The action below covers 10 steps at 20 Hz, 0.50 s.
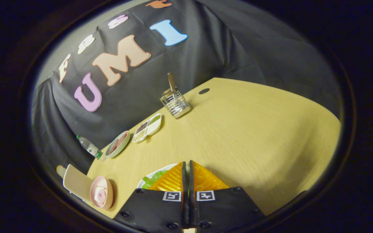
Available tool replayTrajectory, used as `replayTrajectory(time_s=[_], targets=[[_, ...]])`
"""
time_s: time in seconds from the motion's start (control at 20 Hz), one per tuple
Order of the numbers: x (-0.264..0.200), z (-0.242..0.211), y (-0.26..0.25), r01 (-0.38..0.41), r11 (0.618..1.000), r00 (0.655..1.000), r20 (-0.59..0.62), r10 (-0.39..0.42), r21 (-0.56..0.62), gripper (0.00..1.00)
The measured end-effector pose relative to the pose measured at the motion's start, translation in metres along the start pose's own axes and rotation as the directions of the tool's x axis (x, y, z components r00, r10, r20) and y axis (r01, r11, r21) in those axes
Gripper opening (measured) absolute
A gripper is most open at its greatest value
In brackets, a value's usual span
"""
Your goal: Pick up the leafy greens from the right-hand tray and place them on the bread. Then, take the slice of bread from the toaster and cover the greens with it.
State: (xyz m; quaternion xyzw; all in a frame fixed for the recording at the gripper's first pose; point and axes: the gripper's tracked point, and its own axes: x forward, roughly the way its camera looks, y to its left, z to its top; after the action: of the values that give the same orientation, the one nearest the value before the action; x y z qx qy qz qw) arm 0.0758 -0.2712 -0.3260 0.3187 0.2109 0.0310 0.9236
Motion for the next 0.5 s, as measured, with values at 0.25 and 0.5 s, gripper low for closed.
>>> replayTrajectory(time_s=[0.25,0.5], targets=[[-0.018,0.021,0.035,-0.041,0.999,0.998,0.039,0.042,-0.022,0.03],[-0.039,0.036,0.093,-0.118,0.993,0.992,0.05,0.119,-0.03,0.03]])
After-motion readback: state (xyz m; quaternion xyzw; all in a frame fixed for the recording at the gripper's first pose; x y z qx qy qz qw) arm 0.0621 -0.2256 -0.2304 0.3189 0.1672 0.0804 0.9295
